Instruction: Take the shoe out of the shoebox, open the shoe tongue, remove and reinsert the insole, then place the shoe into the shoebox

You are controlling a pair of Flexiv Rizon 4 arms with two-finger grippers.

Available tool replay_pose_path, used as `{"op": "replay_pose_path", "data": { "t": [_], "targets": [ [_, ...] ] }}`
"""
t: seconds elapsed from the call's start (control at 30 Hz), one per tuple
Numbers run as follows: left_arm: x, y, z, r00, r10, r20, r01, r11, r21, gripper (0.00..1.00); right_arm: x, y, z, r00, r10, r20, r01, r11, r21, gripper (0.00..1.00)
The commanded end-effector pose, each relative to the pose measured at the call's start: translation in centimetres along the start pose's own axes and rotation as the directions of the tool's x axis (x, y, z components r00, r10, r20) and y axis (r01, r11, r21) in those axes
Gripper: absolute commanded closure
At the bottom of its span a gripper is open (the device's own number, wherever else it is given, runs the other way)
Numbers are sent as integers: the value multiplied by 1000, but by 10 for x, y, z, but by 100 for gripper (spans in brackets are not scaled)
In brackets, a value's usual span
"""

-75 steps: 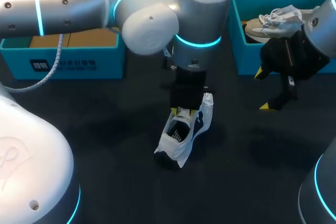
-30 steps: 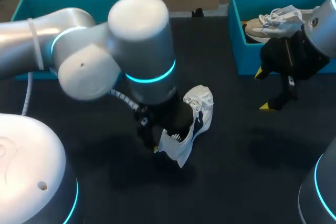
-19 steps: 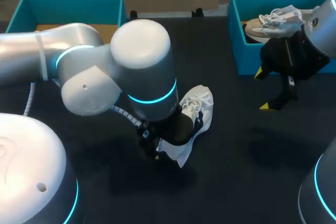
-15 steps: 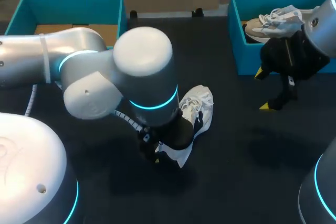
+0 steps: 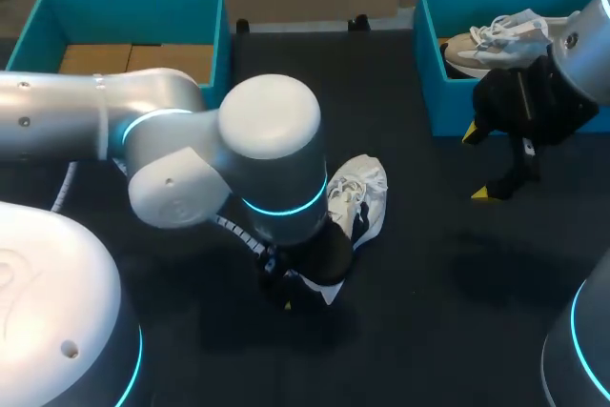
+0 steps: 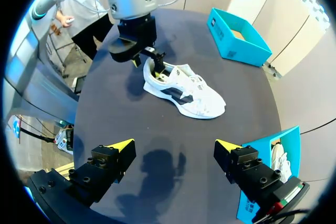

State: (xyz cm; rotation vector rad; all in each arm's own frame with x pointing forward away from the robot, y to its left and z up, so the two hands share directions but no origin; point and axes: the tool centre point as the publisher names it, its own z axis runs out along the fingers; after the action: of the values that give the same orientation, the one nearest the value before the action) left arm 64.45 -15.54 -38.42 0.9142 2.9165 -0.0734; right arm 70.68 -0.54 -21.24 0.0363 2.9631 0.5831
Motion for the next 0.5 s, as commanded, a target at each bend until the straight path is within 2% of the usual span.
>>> {"op": "replay_pose_path", "data": {
  "t": [0.03, 0.1, 0.13, 0.17, 0.2, 0.23, 0.3, 0.37, 0.5],
  "targets": [
    [-4, -2, 10, 1000, 8, -21, -8, 1000, 0, 0, 0, 0, 1, 1000, 0, 0, 0, 1000, 2, 0],
    [-4, -2, 11, 1000, 11, -24, -11, 1000, 1, 0, 0, 0, 1, 1000, 0, 0, 0, 1000, 2, 0],
    [-5, -2, 12, 1000, 14, -28, -14, 1000, 1, 4, 0, 0, 1, 1000, 0, 0, 0, 1000, 2, 0],
    [-5, -2, 12, 999, 16, -29, -16, 1000, 1, 35, 0, 0, 1, 1000, 0, 0, 0, 1000, 2, 0],
    [-5, -2, 12, 999, 16, -30, -16, 1000, 1, 38, 0, 0, 1, 1000, 0, 0, 0, 1000, 2, 0],
    [-5, -3, 12, 999, 16, -31, -16, 1000, 1, 55, 0, 0, 1, 1000, 0, 0, 0, 1000, 2, 0],
    [-5, -3, 13, 999, 18, -35, -18, 1000, 4, 80, 0, 0, 1, 1000, 0, 0, 0, 1000, 2, 0],
    [-5, -4, 14, 998, 30, -49, -29, 999, 20, 100, 0, 0, 1, 1000, 0, 0, 0, 1000, 2, 0],
    [-2, -4, 15, 997, 29, -66, -25, 998, 66, 100, 0, 0, 1, 1000, 0, 0, 0, 1000, 2, 0]
  ]
}}
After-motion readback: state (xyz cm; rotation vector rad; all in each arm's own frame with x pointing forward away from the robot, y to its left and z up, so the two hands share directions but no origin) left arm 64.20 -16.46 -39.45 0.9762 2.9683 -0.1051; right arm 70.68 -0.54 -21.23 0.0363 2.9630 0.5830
